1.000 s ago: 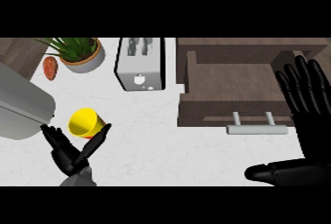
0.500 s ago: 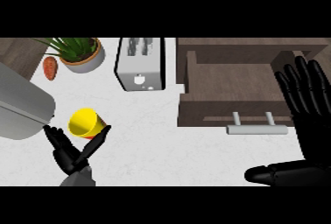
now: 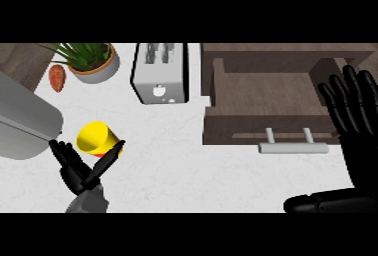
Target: Pick up the cup, place it into the drawer and close the drawer
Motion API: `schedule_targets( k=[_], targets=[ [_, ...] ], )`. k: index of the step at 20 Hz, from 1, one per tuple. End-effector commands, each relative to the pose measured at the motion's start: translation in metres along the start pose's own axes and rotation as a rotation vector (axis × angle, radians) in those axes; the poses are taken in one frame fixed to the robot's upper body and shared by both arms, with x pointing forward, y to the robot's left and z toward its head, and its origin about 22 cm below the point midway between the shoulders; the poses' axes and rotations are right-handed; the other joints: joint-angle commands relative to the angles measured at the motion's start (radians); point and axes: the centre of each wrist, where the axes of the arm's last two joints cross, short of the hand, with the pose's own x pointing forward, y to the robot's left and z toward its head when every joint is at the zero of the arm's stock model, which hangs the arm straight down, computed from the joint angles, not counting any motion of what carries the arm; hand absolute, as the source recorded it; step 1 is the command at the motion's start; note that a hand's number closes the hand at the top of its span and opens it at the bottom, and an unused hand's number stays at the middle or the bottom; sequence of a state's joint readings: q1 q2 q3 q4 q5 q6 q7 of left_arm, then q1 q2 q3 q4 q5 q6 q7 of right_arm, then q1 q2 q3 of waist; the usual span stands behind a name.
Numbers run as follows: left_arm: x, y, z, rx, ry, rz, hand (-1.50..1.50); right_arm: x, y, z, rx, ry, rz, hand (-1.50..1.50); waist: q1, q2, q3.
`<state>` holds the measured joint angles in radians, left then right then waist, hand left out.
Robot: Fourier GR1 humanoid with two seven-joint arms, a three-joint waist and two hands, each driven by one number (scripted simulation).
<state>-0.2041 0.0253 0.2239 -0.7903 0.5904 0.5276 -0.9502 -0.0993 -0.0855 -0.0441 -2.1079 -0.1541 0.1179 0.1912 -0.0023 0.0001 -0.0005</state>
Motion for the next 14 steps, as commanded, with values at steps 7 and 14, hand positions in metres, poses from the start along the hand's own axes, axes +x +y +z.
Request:
schedule_targets(
  k=[7, 14],
  targets=[
    [-0.018, -0.009, 0.014, -0.055, -0.002, 0.153, -1.50, 0.005, -0.001, -0.008, -0.001, -0.014, -0.020, -1.50, -0.003, 0.001, 0.000],
    [-0.023, -0.009, 0.008, -0.113, -0.025, 0.244, 1.50, 0.011, 0.021, -0.001, -0.007, -0.004, -0.017, -1.50, -0.005, 0.001, -0.001]
  ],
)
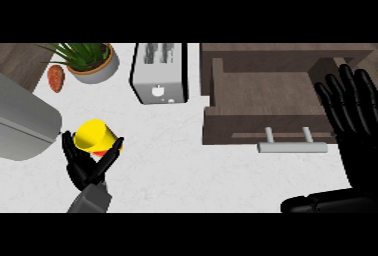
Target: Pick up the cup, place it into the drawer and close the drawer
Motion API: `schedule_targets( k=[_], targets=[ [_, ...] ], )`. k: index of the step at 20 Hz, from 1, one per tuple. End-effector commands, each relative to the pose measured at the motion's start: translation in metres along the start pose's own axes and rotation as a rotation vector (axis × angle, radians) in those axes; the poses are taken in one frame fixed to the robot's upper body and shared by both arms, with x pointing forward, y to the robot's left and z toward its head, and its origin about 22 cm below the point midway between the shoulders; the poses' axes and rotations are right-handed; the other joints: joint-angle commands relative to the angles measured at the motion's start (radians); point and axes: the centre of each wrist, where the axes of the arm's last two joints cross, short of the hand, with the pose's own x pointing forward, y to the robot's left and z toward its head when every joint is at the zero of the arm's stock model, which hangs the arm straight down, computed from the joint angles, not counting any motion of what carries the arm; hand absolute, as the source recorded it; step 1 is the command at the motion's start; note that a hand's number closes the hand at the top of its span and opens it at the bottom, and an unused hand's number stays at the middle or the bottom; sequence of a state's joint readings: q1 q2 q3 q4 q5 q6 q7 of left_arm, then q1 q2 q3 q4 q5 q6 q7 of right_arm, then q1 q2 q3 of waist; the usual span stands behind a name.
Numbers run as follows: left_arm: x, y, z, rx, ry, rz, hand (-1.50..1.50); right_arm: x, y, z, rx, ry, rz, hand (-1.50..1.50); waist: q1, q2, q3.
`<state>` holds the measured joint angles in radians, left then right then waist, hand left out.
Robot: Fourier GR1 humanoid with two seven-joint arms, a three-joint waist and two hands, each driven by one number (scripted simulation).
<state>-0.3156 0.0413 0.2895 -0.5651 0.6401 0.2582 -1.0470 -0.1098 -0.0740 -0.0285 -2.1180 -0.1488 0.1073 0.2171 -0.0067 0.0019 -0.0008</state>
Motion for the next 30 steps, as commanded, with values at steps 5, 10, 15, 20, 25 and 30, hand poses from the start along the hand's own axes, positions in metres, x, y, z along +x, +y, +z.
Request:
schedule_targets(
  k=[5, 10, 15, 20, 25, 30],
  targets=[
    [-0.009, 0.013, 0.004, -0.066, -0.109, 0.078, 1.50, -0.013, 0.011, 0.006, 0.009, 0.014, 0.011, -1.50, -0.002, 0.002, -0.001],
    [-0.002, -0.023, -0.010, -0.045, -0.192, -0.002, 1.50, -0.007, 0.003, 0.008, 0.005, -0.017, 0.022, -1.50, -0.004, 0.001, 0.000],
    [0.001, 0.001, -0.015, -0.239, -0.175, 0.035, 1.50, 0.005, -0.007, 0.002, 0.002, -0.003, 0.032, -1.50, 0.000, -0.001, 0.000],
    [0.012, 0.001, -0.027, -0.655, -0.044, 0.137, 1.50, -0.009, -0.005, 0.011, 0.000, 0.001, 0.009, -1.50, -0.001, -0.004, 0.001],
    [0.024, -0.007, -0.025, -0.752, -0.084, 0.266, 1.50, -0.005, -0.008, 0.004, -0.016, 0.009, 0.021, -1.50, 0.015, -0.006, 0.001],
    [0.066, -0.052, -0.039, -0.899, -0.104, 0.246, 1.50, -0.002, -0.019, -0.010, -0.023, 0.015, 0.019, -1.50, 0.026, -0.008, 0.003]
  ],
)
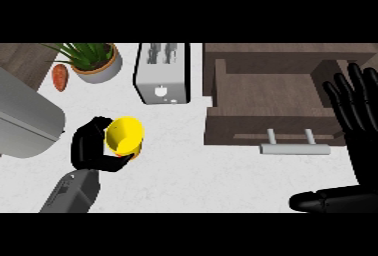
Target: Pick up the cup, place it into the drawer and close the drawer
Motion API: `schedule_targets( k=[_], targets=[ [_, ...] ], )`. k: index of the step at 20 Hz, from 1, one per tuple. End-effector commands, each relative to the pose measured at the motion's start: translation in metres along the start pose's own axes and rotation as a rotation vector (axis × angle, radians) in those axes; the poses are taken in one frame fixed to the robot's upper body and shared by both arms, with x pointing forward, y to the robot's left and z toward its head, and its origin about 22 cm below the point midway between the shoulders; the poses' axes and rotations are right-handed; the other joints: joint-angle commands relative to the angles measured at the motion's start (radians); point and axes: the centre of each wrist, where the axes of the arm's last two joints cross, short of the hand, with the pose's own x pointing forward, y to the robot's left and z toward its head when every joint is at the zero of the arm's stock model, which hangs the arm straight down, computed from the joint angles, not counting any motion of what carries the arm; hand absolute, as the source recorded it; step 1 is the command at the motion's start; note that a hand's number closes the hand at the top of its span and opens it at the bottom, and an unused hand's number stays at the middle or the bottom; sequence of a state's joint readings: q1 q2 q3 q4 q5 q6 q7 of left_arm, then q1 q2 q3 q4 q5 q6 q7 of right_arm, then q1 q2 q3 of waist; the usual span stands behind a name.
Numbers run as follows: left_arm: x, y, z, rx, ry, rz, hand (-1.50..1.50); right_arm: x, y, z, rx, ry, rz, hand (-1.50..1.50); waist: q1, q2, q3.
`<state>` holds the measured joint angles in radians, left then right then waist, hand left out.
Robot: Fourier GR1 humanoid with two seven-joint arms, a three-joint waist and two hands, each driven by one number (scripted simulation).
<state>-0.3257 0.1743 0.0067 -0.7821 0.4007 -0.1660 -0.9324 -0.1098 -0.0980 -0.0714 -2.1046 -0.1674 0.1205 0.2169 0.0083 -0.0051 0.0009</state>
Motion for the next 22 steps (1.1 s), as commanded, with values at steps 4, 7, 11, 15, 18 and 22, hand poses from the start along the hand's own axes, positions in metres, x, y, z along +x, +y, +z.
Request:
schedule_targets(
  k=[4, 7, 11, 15, 18, 22],
  targets=[
    [0.049, -0.045, -0.043, -0.147, -0.025, 0.068, 1.50, 0.004, 0.010, 0.008, -0.018, 0.005, -0.005, -1.50, 0.001, -0.001, 0.000],
    [0.061, -0.064, -0.060, -0.176, -0.023, 0.084, 1.50, -0.003, -0.006, 0.006, 0.003, 0.012, -0.007, -1.50, -0.006, 0.003, 0.000],
    [0.086, -0.109, -0.083, -0.159, -0.050, 0.107, 1.50, 0.006, 0.015, 0.012, 0.004, 0.008, 0.005, -1.50, -0.009, 0.003, -0.001],
    [0.115, -0.145, -0.117, -0.188, -0.065, 0.072, 1.50, 0.011, 0.006, 0.012, 0.008, -0.013, 0.017, -1.50, -0.013, 0.003, -0.001],
    [0.126, -0.148, -0.129, -0.193, -0.065, 0.056, 1.50, -0.005, -0.001, 0.006, -0.019, 0.013, 0.010, -1.50, -0.011, 0.004, -0.001],
    [0.141, -0.195, -0.153, -0.207, -0.048, 0.043, 1.50, -0.004, -0.011, 0.003, -0.011, -0.004, 0.018, -1.50, -0.014, 0.005, 0.000]
  ],
)
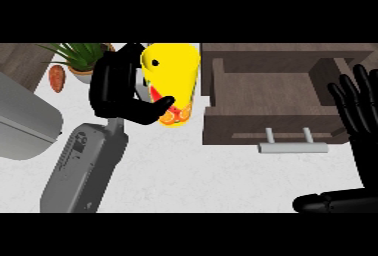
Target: Pick up the cup, place it into the drawer and close the drawer
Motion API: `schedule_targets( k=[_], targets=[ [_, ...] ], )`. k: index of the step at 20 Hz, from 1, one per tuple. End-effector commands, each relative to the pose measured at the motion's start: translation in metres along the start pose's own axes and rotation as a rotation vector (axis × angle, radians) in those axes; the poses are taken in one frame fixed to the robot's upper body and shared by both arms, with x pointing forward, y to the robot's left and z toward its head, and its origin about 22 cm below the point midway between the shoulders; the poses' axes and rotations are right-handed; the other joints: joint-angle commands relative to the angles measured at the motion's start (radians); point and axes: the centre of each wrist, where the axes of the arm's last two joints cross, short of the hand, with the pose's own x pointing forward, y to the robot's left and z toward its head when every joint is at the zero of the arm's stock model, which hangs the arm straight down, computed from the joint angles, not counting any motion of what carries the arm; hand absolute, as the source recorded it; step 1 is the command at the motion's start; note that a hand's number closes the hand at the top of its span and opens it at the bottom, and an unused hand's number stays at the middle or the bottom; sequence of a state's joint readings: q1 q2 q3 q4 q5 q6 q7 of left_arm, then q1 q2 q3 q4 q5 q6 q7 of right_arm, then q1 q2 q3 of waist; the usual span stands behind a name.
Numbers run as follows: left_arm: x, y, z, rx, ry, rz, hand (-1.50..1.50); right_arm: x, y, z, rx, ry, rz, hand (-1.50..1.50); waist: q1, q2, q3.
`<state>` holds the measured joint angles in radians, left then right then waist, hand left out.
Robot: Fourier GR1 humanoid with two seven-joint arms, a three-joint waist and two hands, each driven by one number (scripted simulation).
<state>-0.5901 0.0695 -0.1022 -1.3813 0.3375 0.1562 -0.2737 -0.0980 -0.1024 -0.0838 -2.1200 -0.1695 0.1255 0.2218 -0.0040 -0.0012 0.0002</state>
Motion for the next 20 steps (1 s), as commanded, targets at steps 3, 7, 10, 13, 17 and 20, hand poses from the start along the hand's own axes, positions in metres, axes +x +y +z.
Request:
schedule_targets(
  k=[3, 7, 10, 13, 17, 20],
  targets=[
    [0.025, -0.033, -0.044, -0.029, -0.008, -0.058, 1.50, -0.019, 0.006, -0.007, -0.002, 0.003, -0.021, -1.50, -0.001, 0.002, 0.000],
    [0.013, -0.043, -0.057, -0.032, 0.007, -0.059, 1.50, -0.025, 0.000, 0.004, 0.005, 0.020, -0.005, -1.50, -0.005, 0.002, 0.000],
    [0.004, -0.053, -0.077, -0.067, 0.041, -0.091, 1.50, -0.019, 0.013, -0.003, -0.004, 0.005, -0.019, -1.50, -0.012, 0.004, 0.000],
    [-0.012, -0.066, -0.079, -0.053, 0.079, -0.117, 1.50, -0.015, -0.011, -0.002, 0.009, -0.006, 0.005, -1.50, -0.020, 0.006, 0.000],
    [0.006, -0.080, -0.092, -0.065, 0.104, -0.134, 1.50, -0.004, -0.003, -0.002, 0.011, 0.005, 0.007, -1.50, -0.007, 0.002, 0.000],
    [-0.008, -0.100, -0.086, -0.058, 0.135, -0.125, 1.50, -0.010, -0.009, 0.008, 0.018, 0.014, 0.008, -1.50, -0.020, 0.003, 0.000]
  ],
)
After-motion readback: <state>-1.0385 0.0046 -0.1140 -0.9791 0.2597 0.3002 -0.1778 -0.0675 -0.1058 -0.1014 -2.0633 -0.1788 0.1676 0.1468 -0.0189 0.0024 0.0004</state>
